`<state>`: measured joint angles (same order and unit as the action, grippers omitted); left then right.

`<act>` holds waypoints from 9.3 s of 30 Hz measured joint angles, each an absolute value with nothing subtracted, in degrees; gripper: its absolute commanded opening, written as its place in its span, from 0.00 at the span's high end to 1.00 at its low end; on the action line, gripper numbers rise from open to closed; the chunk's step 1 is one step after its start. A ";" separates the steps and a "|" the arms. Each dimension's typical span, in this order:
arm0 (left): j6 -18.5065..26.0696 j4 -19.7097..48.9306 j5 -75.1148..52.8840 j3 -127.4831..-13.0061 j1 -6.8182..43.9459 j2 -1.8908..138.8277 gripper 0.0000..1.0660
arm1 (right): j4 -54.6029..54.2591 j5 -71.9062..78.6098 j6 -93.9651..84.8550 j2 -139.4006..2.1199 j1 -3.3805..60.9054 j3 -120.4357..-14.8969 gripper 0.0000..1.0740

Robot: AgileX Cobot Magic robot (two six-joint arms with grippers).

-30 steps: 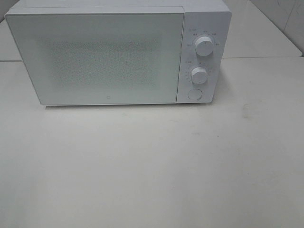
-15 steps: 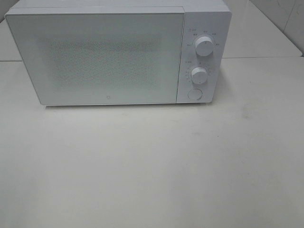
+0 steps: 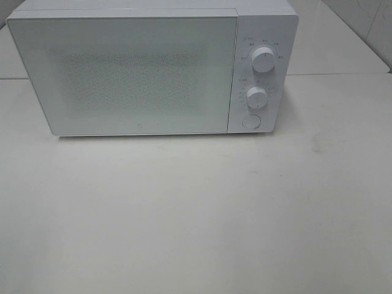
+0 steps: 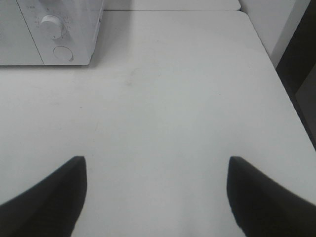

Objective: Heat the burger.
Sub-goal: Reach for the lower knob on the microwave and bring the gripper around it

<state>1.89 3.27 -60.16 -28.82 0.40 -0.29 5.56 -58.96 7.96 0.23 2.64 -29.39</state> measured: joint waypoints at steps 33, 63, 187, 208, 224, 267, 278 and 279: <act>1.89 3.27 -60.16 -28.82 0.40 -0.29 0.06 | 5.56 -20.63 7.96 -24.81 2.64 -24.12 0.30; 1.83 3.27 -60.16 -28.82 0.40 -0.29 0.06 | 4.41 21.37 6.70 -52.31 2.64 -17.42 0.30; 1.78 3.27 -60.16 -28.82 0.40 -0.29 0.06 | -43.72 69.21 -14.61 -119.58 36.44 -46.01 0.33; 1.78 3.27 -60.16 -28.82 0.40 -0.29 0.06 | -44.86 68.07 -14.55 -119.69 36.44 -46.12 0.82; 1.78 3.27 -60.16 -28.82 0.40 -0.29 0.06 | -44.40 68.47 -14.55 -119.75 36.44 -46.12 1.00; 1.78 3.27 -60.16 -28.82 0.40 -0.29 0.06 | -41.37 69.79 79.58 -119.98 36.10 -45.21 1.00; 1.78 3.27 -60.16 -28.82 0.40 -0.29 0.06 | -41.77 69.96 88.41 -119.98 36.10 -45.21 1.00; 1.78 3.27 -60.16 -28.82 0.40 -0.29 0.06 | -41.77 69.96 88.35 -119.98 36.10 -45.21 1.00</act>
<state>1.78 3.27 -60.16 -28.82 0.40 -0.29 -41.77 69.96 88.35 -119.98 36.10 -45.21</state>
